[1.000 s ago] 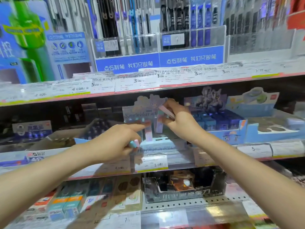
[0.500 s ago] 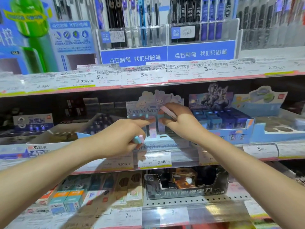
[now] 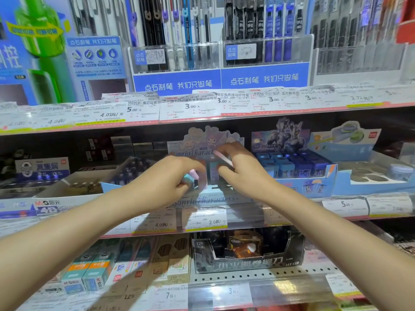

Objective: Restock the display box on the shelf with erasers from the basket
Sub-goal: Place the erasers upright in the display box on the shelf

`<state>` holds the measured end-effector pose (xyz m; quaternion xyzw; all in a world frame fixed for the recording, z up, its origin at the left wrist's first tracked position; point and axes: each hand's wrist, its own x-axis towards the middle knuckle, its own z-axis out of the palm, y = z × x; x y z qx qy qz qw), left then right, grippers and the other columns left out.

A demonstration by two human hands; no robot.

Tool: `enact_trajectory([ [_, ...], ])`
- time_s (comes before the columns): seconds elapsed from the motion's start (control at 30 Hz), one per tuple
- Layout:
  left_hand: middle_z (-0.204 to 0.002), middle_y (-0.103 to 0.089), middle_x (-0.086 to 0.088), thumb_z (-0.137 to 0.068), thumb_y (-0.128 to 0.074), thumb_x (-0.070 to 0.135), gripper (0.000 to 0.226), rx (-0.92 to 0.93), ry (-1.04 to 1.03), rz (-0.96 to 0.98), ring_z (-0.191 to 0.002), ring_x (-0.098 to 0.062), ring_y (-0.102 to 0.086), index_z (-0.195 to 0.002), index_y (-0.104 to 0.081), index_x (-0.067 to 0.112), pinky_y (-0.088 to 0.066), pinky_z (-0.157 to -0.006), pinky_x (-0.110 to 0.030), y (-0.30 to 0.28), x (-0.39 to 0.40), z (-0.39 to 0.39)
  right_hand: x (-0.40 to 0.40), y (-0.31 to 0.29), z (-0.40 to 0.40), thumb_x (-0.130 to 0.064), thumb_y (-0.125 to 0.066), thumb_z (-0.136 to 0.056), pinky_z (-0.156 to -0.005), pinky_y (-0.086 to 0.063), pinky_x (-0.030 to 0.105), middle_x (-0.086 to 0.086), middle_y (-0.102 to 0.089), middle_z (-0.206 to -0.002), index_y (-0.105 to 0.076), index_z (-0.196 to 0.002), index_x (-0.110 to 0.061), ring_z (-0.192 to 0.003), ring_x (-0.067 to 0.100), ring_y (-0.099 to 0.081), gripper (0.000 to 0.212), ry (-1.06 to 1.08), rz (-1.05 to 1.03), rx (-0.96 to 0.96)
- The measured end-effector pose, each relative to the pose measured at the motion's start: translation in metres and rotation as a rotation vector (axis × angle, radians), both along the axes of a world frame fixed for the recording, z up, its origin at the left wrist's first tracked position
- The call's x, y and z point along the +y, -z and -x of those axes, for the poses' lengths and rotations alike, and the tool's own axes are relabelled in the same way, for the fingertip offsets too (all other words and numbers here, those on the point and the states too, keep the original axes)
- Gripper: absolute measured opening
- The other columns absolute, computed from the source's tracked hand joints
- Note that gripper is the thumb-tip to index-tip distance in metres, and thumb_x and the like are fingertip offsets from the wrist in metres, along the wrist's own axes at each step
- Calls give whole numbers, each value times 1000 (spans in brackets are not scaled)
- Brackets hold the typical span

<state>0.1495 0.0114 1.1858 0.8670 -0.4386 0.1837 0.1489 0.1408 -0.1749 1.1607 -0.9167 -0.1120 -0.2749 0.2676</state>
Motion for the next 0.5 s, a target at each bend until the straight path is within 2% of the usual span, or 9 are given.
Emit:
enact_trajectory([
  [0.07, -105, -66, 4, -80, -49, -6, 40, -32, -8, 99, -89, -2, -54, -111, -66, 14, -41, -81, -21, 3, -2, 2, 2, -1, 11, -8, -49, -80, -73, -42, 31, 10, -52, -109, -47, -109, -17, -94, 24, -53, 30, -74, -156, 71],
  [0.13, -86, -66, 12, -84, -55, -2, 24, -16, 10, 220, -77, 4, -53, -96, -69, 14, -41, -73, -13, 8, -4, 3, 7, -2, 24, -9, -47, -67, -55, -38, 26, 6, -49, -87, -47, -91, -23, -64, 15, -49, 28, -252, -445, 233],
  [0.2, -59, -61, 18, -87, -59, 7, 13, 116, 17, 368, -61, 5, -55, -80, -69, 13, -37, -59, -5, 10, -6, 7, 7, 0, 31, -5, -40, -55, -43, -29, 20, 4, -39, -76, -46, -82, -20, -44, 7, -37, 31, -381, -654, 391],
  [0.27, -47, -58, 14, -87, -61, 14, 15, 269, 14, 495, -49, 2, -52, -74, -68, 11, -37, -50, -6, 11, -10, 10, 6, 6, 33, 1, -38, -51, -39, -24, 17, 3, -36, -74, -43, -80, -14, -39, 5, -33, 34, -497, -768, 507],
  [0.33, -42, -53, 8, -85, -64, 18, 19, 426, 31, 611, -41, -1, -43, -70, -67, 7, -34, -42, -9, 9, -16, 14, 7, 12, 35, 4, -37, -51, -38, -19, 17, 2, -36, -73, -43, -84, -9, -38, 4, -31, 35, -579, -818, 571],
  [0.4, -40, -50, 5, -79, -69, 27, 26, 580, 50, 694, -37, -6, -37, -61, -65, 9, -29, -37, -13, 6, -19, 17, 8, 18, 32, 1, -38, -52, -41, -21, 20, 5, -36, -76, -44, -103, 0, -41, 4, -31, 51, -553, -738, 572],
  [0.43, -41, -51, 4, -74, -71, 33, 29, 634, 48, 702, -36, -7, -35, -55, -64, 13, -27, -36, -15, 4, -21, 19, 9, 19, 31, -1, -39, -53, -42, -23, 21, 8, -37, -80, -42, -115, -1, -42, 4, -32, 62, -525, -678, 557],
  [0.5, -44, -58, 2, -68, -72, 39, 29, 689, 33, 672, -37, -9, -34, -51, -65, 16, -23, -39, -18, 2, -22, 21, 13, 21, 32, -3, -39, -55, -44, -27, 22, 10, -39, -89, -43, -123, -12, -44, 4, -33, 69, -527, -605, 543],
])
